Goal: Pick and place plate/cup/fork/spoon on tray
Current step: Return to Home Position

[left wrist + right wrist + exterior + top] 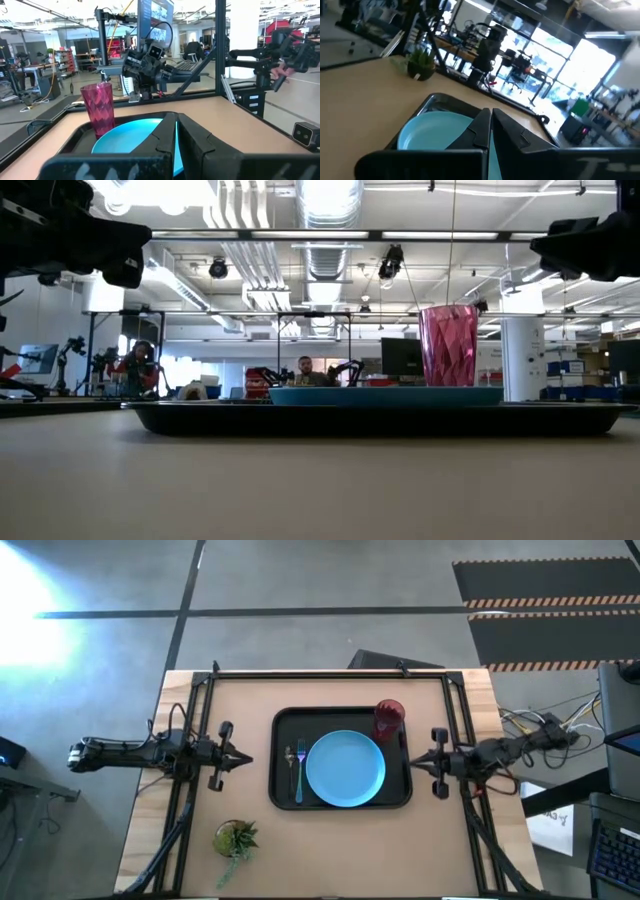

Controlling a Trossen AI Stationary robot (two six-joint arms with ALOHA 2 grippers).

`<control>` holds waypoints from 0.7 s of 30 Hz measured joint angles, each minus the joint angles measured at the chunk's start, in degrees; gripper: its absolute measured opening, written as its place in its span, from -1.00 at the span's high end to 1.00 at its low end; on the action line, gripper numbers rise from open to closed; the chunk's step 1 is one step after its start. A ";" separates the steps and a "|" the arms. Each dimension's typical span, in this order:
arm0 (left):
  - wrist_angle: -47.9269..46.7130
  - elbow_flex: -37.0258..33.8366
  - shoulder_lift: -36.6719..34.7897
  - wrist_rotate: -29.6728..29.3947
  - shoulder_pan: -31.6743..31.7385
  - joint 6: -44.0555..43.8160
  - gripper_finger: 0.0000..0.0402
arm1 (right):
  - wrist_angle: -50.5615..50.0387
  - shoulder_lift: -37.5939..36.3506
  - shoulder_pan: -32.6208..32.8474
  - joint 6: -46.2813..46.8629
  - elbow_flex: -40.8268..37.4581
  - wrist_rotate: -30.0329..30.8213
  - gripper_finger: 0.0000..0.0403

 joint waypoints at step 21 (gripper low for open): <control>0.02 0.00 0.02 -0.04 0.03 -0.04 1.00 | 7.69 -0.02 -16.52 3.77 -0.26 -8.26 0.96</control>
